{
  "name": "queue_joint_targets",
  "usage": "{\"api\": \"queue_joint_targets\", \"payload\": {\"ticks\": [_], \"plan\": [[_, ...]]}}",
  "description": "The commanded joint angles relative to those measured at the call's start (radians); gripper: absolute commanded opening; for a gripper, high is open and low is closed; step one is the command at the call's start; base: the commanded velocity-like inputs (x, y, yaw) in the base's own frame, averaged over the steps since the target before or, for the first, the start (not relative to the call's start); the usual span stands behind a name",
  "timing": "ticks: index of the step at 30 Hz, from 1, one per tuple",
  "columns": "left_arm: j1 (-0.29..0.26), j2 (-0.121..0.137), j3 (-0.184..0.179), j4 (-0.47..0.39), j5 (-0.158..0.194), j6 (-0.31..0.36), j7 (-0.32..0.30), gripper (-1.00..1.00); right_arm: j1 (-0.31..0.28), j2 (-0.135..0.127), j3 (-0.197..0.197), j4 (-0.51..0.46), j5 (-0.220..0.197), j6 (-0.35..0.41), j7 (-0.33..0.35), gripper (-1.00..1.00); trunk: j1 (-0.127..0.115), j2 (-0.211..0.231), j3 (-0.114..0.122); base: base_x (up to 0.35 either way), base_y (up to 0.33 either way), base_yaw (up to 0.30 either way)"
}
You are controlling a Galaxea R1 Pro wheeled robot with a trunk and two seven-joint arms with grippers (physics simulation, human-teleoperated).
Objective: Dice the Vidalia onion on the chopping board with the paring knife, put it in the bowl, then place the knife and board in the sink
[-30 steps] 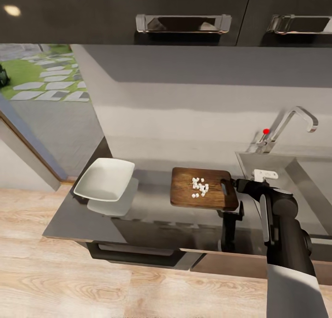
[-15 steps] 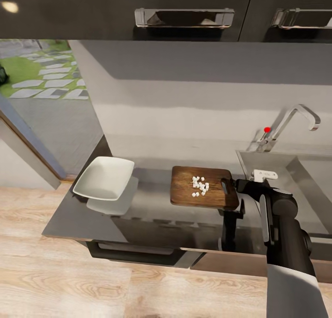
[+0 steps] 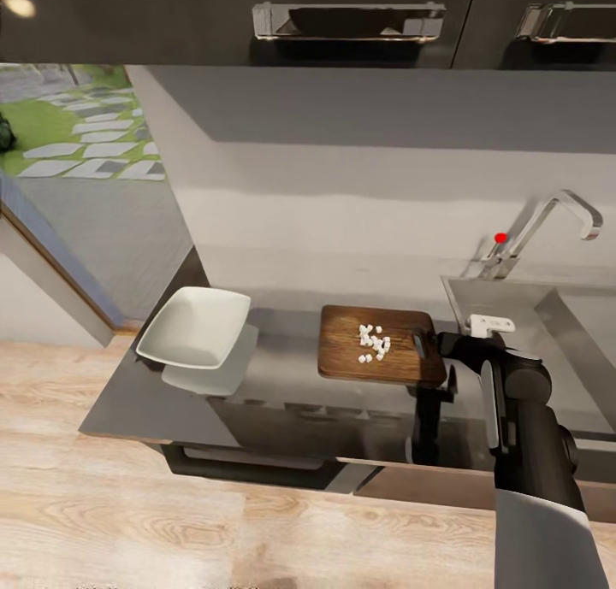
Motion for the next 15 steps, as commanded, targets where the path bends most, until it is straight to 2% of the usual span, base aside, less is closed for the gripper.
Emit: {"api": "queue_joint_targets", "payload": {"ticks": [1, 15], "plan": [[0.0, -0.001, 0.005, -0.002, -0.011, -0.002, -0.001, 1.0, -0.001, 0.001, -0.002, -0.001, 0.01, 0.004, 0.01, 1.0, 0.001, -0.002, -0.002, 0.0, 0.0, 0.064], [0.0, -0.002, 0.005, 0.007, -0.011, -0.002, -0.001, 1.0, -0.001, 0.0, -0.003, 0.005, 0.01, 0.003, 0.009, 1.0, 0.001, -0.002, -0.014, 0.004, -0.008, 0.066]]}}
